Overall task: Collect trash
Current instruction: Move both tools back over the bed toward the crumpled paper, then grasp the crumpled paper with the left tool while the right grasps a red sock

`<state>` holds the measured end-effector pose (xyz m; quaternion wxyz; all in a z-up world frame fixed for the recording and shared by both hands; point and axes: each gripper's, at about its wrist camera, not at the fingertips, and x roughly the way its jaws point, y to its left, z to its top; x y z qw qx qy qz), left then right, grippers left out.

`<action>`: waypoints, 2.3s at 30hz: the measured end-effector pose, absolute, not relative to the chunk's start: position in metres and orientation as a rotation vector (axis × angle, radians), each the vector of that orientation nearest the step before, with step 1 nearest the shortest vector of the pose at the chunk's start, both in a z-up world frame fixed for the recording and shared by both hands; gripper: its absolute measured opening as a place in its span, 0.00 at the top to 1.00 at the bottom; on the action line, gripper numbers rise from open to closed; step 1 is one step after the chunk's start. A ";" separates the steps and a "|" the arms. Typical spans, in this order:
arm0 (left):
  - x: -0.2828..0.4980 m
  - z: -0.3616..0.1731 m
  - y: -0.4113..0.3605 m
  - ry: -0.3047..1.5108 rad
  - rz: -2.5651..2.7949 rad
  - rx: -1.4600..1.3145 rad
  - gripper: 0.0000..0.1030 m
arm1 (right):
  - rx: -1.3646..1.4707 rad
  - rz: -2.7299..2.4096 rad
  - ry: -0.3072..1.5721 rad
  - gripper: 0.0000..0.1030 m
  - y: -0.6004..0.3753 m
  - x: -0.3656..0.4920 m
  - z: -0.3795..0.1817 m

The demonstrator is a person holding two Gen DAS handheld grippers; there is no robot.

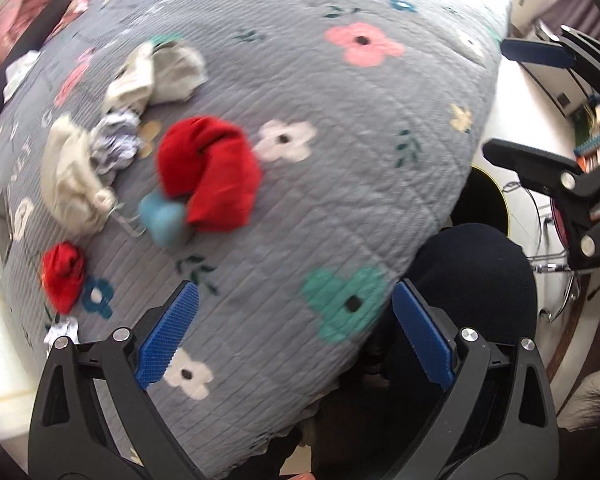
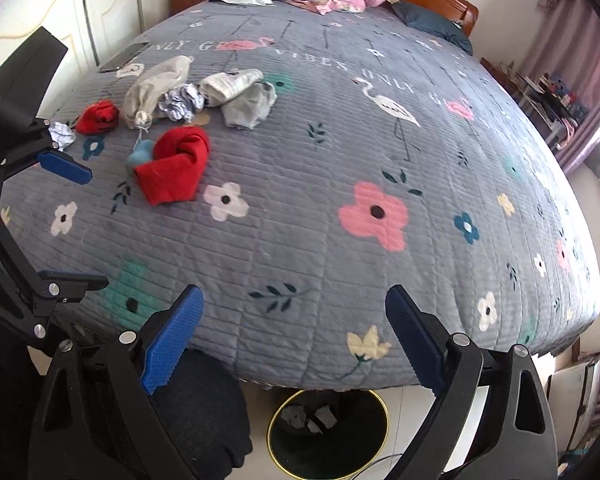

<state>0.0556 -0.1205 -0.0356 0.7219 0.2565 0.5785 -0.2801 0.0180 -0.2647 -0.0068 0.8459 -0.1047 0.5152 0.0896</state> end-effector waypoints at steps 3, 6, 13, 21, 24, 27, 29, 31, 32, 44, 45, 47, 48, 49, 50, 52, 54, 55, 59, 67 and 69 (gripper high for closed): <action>0.068 -0.037 -0.100 1.296 -0.581 0.525 0.07 | -0.244 0.225 1.089 0.14 -0.245 0.030 -0.005; 0.074 -0.035 -0.080 1.299 -0.554 0.499 0.07 | -0.265 0.257 1.094 0.14 -0.227 0.041 -0.006; 0.085 -0.035 -0.031 1.308 -0.477 0.473 0.07 | -0.288 0.329 1.111 0.14 -0.187 0.061 -0.008; 0.094 -0.037 0.017 1.328 -0.403 0.426 0.07 | -0.341 0.405 1.098 0.14 -0.141 0.081 -0.003; 0.096 -0.035 0.032 1.325 -0.389 0.410 0.07 | -0.362 0.424 1.097 0.14 -0.126 0.086 -0.002; 0.097 -0.035 0.041 1.324 -0.375 0.403 0.07 | -0.385 0.437 1.101 0.14 -0.113 0.092 -0.003; 0.098 -0.037 0.045 1.327 -0.367 0.400 0.07 | -0.393 0.446 1.104 0.14 -0.106 0.096 -0.003; 0.100 -0.039 0.050 1.331 -0.360 0.391 0.07 | -0.400 0.453 1.106 0.14 -0.101 0.099 -0.003; 0.100 -0.039 0.053 1.332 -0.357 0.385 0.07 | -0.402 0.457 1.108 0.14 -0.098 0.101 -0.004; 0.135 -0.054 0.118 1.359 -0.195 0.250 0.06 | -0.465 0.575 1.092 0.14 -0.046 0.126 -0.007; 0.139 -0.057 0.122 1.365 -0.188 0.234 0.06 | -0.469 0.586 1.090 0.14 -0.041 0.129 -0.008; 0.146 -0.066 0.125 1.389 -0.181 0.224 0.06 | -0.475 0.603 1.084 0.14 -0.033 0.133 -0.008; 0.150 -0.072 0.126 1.400 -0.175 0.229 0.06 | -0.478 0.614 1.085 0.14 -0.028 0.136 -0.009; 0.153 -0.078 0.126 1.408 -0.168 0.234 0.06 | -0.480 0.623 1.085 0.14 -0.024 0.139 -0.009; 0.157 -0.084 0.126 1.416 -0.162 0.240 0.06 | -0.484 0.636 1.082 0.14 -0.020 0.141 -0.010; 0.167 -0.097 0.128 1.436 -0.147 0.236 0.06 | -0.496 0.654 1.084 0.14 -0.011 0.146 -0.012; 0.174 -0.107 0.129 1.437 -0.117 0.240 0.06 | -0.514 0.675 1.085 0.14 -0.001 0.152 -0.015; 0.179 -0.111 0.131 1.429 -0.098 0.240 0.06 | -0.525 0.692 1.086 0.14 0.004 0.155 -0.016; 0.183 -0.110 0.137 1.418 -0.117 0.182 0.58 | -0.574 0.750 1.085 0.14 0.025 0.167 -0.023; 0.181 -0.103 0.162 1.438 -0.093 0.148 0.60 | -0.626 0.866 1.144 0.14 0.066 0.202 -0.050; 0.183 -0.104 0.170 1.450 -0.099 0.121 0.60 | -0.641 0.892 1.163 0.14 0.077 0.209 -0.059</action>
